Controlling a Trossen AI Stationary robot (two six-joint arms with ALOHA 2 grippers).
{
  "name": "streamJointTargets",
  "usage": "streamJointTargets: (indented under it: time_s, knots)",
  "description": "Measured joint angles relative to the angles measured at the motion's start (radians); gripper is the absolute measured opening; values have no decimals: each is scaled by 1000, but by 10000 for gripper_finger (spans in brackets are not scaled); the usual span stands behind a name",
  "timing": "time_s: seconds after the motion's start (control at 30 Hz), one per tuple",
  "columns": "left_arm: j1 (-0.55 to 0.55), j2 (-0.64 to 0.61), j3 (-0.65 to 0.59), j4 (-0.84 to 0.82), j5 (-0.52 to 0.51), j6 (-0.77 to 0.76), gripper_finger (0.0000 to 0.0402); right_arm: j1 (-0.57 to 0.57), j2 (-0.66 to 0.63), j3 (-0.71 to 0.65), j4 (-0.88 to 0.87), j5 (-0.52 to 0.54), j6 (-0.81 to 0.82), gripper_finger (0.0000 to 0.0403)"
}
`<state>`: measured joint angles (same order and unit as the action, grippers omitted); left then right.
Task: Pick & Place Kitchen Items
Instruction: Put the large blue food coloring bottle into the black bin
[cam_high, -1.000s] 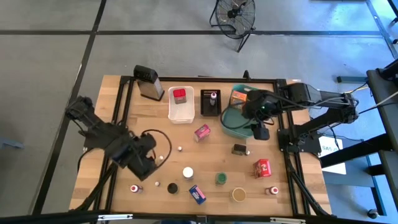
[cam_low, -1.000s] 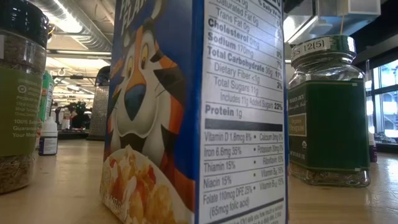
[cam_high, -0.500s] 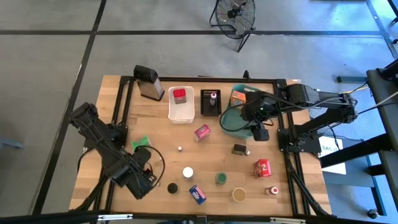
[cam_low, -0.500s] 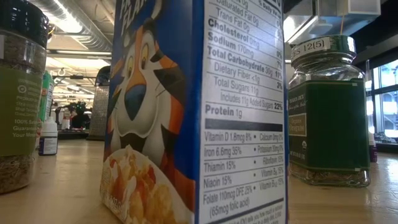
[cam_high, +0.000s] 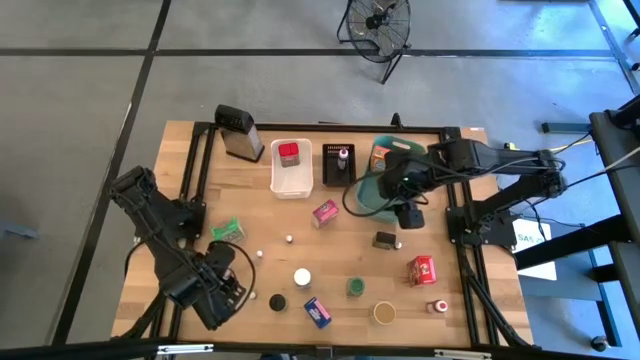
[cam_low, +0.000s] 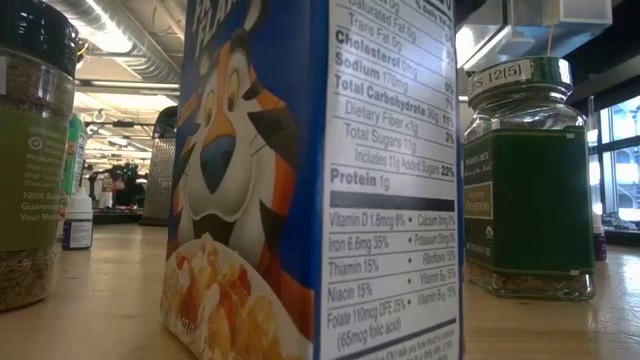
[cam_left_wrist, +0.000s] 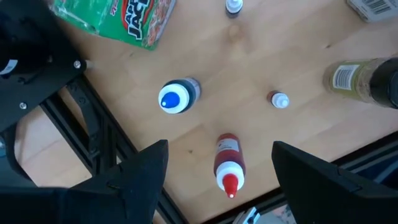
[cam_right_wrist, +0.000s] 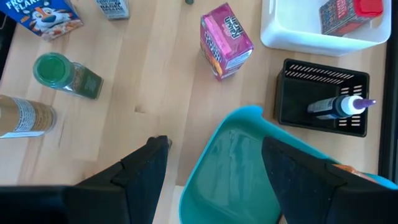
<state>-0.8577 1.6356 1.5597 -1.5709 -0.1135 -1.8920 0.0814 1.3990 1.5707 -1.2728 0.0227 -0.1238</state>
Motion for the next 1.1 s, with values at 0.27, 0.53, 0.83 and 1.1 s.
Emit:
streamJointTargets:
  time_s: [0.27,0.53,0.83,1.1]
  knots:
    - [2,-54,-96,0,72,-34,283,0,17,0,13,0,-40,264]
    - [-26,-249,-371,189,31,-129,283,0,16,0,13,0,-49,264]
    - [-18,-275,-457,287,52,-124,283,0,16,0,24,0,-49,264]
    - [-18,-253,-457,287,33,-125,283,0,16,0,25,0,-41,264]
